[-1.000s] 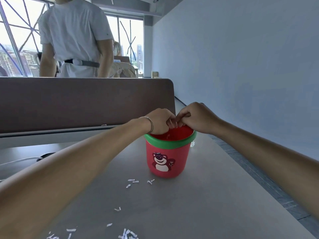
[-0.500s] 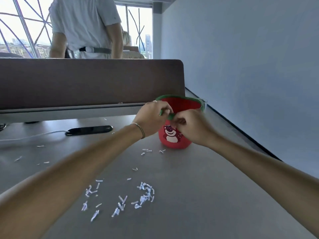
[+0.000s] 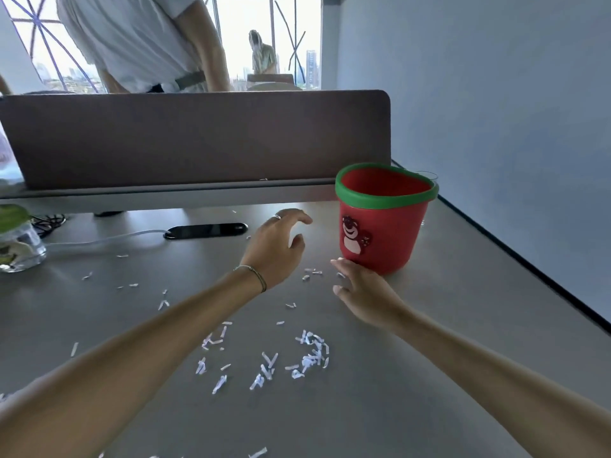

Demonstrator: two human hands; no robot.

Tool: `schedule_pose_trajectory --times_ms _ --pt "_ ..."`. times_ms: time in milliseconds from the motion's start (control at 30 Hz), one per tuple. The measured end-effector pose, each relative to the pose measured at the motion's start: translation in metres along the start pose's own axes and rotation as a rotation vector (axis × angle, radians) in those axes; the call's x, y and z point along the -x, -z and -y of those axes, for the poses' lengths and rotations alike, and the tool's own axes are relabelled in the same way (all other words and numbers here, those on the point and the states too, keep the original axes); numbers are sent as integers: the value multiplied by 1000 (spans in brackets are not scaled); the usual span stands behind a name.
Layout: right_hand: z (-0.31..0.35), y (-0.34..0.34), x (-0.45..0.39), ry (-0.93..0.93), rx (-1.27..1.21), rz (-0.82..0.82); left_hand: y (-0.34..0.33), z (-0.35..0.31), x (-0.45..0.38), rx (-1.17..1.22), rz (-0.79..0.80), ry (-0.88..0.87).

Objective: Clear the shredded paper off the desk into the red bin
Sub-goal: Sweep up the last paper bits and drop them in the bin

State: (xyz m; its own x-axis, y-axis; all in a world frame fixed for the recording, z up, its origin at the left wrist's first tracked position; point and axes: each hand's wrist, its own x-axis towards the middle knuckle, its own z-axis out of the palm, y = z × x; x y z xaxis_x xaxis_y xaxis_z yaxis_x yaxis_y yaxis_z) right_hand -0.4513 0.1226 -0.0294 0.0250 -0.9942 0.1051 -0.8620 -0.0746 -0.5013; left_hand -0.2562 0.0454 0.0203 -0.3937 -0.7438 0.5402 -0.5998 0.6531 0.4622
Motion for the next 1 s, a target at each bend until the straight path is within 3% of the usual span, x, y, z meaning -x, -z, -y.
schedule_pose_trajectory --times_ms 100,300,500,767,900,1000 --pt "2 -18 -17 -3 35 127 10 36 18 -70 83 125" --pt "28 -53 -66 84 276 204 38 92 59 -116 163 328" --pt "84 -87 -89 399 286 333 64 137 83 -173 131 435" --pt "91 -92 -219 219 255 272 100 196 97 -270 80 519" --pt "98 -110 -206 245 327 304 116 233 95 -345 67 616" --pt "115 -115 -167 376 333 339 124 257 90 -365 58 717"
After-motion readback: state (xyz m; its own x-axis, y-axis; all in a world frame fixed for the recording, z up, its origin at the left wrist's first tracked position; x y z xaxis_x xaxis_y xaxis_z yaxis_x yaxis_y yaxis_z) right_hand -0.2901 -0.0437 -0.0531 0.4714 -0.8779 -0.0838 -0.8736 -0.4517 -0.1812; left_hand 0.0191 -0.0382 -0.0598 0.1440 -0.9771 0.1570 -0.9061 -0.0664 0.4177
